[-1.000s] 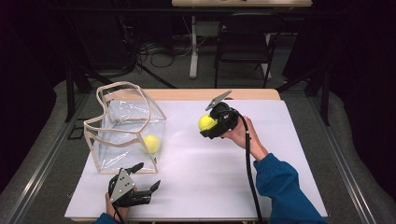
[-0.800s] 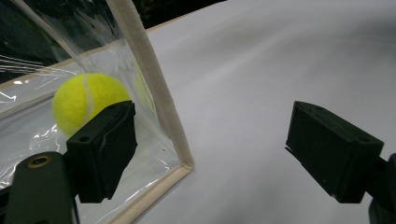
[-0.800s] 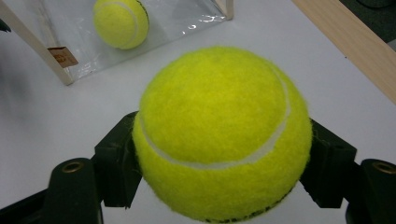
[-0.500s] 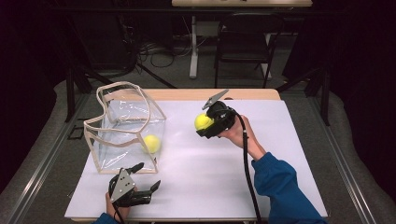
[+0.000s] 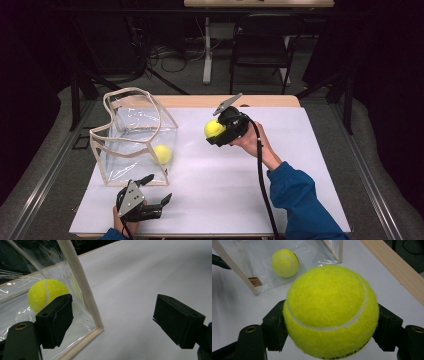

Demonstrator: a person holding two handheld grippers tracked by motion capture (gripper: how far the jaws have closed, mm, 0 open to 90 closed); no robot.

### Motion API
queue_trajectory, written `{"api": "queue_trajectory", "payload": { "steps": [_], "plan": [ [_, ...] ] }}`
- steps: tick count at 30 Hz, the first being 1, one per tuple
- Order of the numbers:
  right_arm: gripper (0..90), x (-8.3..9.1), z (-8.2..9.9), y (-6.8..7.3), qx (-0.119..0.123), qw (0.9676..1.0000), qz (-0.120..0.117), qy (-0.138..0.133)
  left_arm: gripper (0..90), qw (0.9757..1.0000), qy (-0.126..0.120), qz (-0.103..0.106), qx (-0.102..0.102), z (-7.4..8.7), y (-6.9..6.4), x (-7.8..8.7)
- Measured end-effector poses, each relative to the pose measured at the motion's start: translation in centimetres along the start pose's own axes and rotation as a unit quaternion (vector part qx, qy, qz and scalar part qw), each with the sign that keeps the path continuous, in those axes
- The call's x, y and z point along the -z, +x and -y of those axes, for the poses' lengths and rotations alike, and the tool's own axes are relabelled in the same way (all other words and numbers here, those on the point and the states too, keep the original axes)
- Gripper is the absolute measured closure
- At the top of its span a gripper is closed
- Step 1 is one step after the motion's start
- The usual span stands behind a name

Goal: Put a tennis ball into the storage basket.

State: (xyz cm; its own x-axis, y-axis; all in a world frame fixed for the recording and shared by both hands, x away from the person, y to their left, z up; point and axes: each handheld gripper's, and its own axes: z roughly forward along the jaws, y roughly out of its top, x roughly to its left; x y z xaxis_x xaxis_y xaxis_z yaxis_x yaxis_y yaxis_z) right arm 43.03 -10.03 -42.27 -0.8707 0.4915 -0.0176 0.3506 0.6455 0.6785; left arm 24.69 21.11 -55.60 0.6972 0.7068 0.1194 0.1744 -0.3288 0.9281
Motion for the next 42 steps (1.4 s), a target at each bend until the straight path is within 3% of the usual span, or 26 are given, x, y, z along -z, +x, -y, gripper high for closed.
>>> {"api": "queue_trajectory", "payload": {
  "steps": [42],
  "plan": [
    [26.0,0.6,-3.2,0.9,0.012,0.9988,-0.018,-0.044,16.0,1.0,-0.002,-0.001,-0.001,0.0,0.1,0.1]
  ]
}}
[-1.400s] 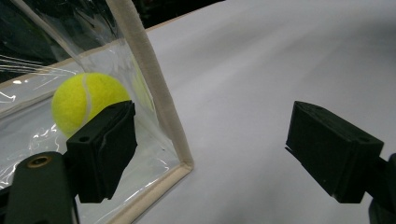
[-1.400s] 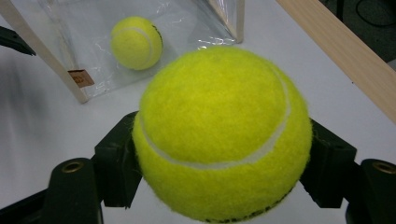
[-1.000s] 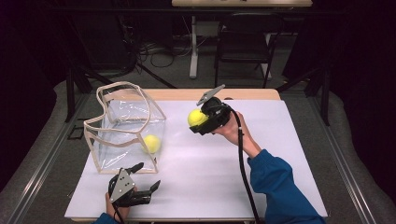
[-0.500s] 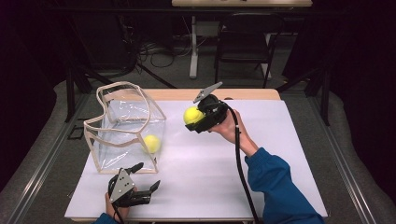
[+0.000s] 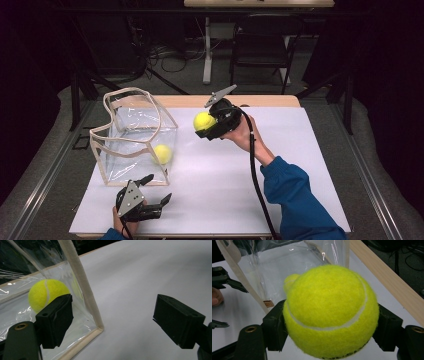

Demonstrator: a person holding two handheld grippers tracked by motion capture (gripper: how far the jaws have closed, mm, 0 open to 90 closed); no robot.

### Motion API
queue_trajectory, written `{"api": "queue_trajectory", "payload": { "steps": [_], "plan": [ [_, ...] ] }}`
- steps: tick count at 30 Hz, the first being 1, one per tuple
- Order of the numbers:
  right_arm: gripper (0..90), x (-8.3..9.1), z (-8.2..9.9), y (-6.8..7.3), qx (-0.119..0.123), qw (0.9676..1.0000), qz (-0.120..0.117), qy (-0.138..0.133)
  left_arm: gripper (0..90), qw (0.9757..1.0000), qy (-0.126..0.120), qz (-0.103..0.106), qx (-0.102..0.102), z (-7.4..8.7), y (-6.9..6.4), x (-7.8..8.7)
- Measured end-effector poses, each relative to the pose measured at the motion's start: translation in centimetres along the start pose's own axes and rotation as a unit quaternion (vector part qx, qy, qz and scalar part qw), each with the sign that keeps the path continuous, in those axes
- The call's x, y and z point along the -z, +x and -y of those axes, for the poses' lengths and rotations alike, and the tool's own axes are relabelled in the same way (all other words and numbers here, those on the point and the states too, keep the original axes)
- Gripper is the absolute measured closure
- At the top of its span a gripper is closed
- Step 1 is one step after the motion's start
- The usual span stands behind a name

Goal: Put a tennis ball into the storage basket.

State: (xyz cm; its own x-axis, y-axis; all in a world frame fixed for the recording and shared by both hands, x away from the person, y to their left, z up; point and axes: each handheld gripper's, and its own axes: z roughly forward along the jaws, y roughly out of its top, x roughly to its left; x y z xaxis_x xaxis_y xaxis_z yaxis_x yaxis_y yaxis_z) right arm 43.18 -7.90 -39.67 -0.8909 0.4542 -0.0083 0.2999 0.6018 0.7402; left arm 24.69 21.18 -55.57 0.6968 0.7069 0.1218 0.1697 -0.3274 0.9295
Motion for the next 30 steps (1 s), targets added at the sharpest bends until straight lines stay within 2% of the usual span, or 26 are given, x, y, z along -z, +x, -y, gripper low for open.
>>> {"api": "queue_trajectory", "payload": {
  "steps": [30],
  "plan": [
    [26.0,-0.2,-2.4,0.3,0.008,0.9998,-0.01,-0.013,16.0,1.0,-0.001,0.0,0.002,0.0,0.0,0.0]
  ]
}}
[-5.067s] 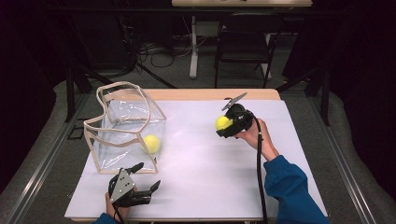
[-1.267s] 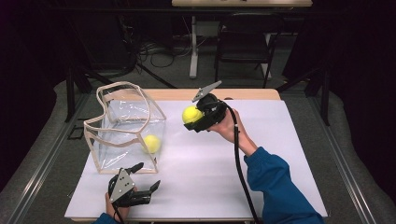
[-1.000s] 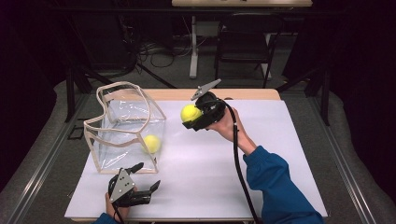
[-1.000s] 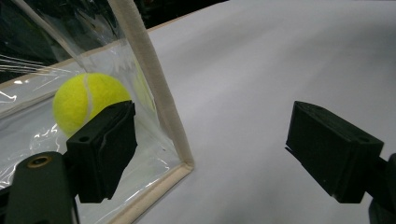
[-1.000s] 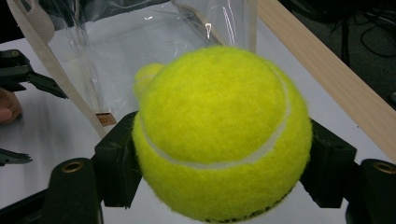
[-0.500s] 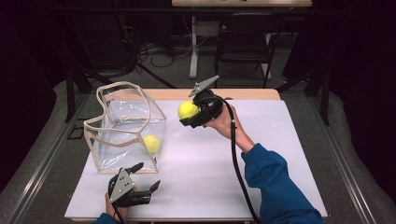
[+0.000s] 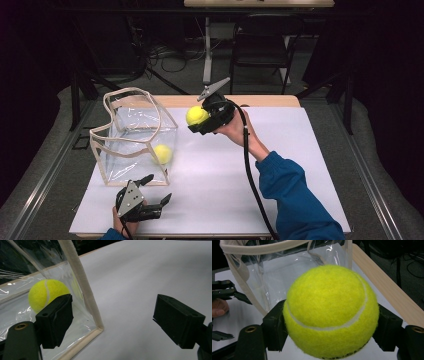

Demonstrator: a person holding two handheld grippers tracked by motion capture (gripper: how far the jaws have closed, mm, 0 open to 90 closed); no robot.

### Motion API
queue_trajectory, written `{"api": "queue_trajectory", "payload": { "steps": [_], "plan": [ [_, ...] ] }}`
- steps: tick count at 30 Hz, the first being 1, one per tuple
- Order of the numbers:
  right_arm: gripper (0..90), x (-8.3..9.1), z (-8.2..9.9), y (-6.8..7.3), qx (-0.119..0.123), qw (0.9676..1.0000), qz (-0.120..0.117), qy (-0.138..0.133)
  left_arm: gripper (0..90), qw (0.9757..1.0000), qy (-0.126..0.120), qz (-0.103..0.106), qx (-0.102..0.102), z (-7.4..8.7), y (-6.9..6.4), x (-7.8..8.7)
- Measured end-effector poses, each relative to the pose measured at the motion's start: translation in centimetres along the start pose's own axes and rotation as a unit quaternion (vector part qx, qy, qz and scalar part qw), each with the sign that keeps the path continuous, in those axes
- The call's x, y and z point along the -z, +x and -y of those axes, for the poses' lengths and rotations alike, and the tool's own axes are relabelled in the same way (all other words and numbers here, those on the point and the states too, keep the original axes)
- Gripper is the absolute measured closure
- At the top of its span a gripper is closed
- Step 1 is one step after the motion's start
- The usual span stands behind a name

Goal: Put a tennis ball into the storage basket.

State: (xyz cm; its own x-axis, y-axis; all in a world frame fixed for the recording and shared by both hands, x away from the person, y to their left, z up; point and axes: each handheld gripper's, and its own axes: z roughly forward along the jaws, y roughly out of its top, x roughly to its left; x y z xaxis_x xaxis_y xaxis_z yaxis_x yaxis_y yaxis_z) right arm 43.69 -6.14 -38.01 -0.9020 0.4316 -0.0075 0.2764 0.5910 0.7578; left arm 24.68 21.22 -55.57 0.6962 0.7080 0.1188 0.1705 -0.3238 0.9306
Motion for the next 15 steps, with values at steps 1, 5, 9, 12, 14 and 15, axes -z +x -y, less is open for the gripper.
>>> {"api": "queue_trajectory", "payload": {
  "steps": [1,5,9,12,14,15],
  "plan": [
    [26.0,0.0,-0.1,0.0,0.001,1.0,0.0,-0.001,16.0,1.0,0.001,0.0,-0.001,0.0,0.0,0.0],
    [26.0,-0.2,-0.5,0.2,0.003,1.0,-0.002,-0.002,16.0,1.0,0.001,-0.001,-0.001,0.0,0.0,0.0],
    [26.0,-0.4,-0.9,0.3,0.005,1.0,-0.002,-0.004,16.0,1.0,0.001,-0.001,0.001,0.0,0.0,0.0],
    [26.0,-0.5,-1.2,0.5,0.007,1.0,-0.004,-0.005,16.0,1.0,0.0,-0.001,0.001,0.0,0.0,0.0],
    [26.0,-0.6,-1.4,0.6,0.007,0.9999,-0.005,-0.007,16.0,1.0,0.0,-0.001,0.002,0.0,0.0,0.0],
    [26.0,-0.7,-1.5,0.6,0.009,0.9999,-0.006,-0.007,16.0,1.0,0.0,-0.001,0.0,0.0,0.0,0.0]
  ]
}}
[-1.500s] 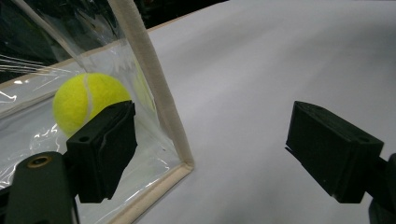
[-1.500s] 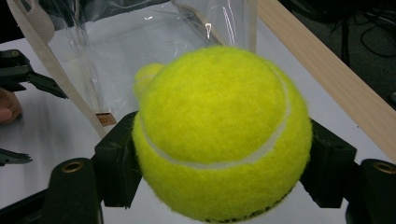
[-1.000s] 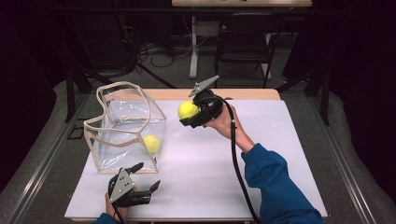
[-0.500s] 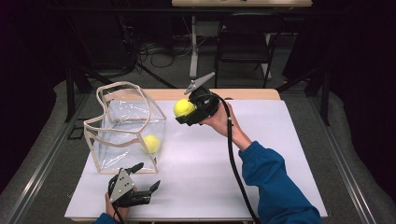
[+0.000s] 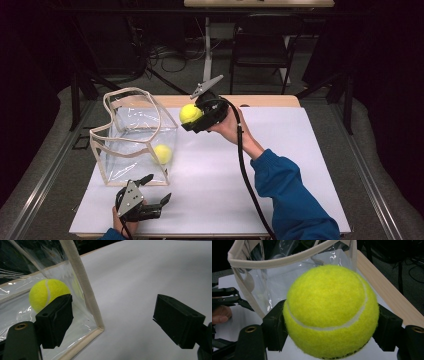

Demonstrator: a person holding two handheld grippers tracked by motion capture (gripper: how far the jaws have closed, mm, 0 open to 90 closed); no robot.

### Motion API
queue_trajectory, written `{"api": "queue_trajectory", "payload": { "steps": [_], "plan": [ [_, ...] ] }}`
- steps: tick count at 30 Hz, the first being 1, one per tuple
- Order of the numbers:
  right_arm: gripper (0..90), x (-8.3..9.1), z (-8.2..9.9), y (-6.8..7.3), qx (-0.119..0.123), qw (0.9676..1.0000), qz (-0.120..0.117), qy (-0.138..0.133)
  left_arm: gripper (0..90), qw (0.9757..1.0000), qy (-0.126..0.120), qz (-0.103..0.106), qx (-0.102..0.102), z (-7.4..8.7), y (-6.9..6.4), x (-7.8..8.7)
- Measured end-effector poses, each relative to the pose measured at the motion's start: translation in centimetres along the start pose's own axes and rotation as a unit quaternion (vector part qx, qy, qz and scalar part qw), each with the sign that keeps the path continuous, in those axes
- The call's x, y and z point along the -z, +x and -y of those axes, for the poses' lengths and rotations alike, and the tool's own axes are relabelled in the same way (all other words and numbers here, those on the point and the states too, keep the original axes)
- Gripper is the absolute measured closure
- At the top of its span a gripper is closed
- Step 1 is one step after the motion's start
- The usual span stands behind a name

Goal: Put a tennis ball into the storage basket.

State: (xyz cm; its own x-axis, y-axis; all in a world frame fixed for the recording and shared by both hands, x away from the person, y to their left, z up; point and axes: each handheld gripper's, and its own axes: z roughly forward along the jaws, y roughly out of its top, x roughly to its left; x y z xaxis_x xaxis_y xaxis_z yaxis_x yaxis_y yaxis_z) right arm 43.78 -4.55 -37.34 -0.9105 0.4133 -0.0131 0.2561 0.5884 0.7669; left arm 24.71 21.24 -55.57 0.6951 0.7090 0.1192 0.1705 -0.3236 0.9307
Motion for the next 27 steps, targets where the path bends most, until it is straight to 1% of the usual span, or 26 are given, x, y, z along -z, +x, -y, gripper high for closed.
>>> {"api": "queue_trajectory", "payload": {
  "steps": [11,27],
  "plan": [
    [26.0,-0.2,-1.3,0.5,0.004,0.9999,-0.001,-0.011,16.0,1.0,0.0,0.0,0.002,0.0,0.0,0.0],
    [26.0,-0.4,-2.2,0.9,0.01,0.9997,-0.001,-0.022,16.0,1.0,0.001,0.001,0.0,0.0,0.0,0.0]
  ]
}}
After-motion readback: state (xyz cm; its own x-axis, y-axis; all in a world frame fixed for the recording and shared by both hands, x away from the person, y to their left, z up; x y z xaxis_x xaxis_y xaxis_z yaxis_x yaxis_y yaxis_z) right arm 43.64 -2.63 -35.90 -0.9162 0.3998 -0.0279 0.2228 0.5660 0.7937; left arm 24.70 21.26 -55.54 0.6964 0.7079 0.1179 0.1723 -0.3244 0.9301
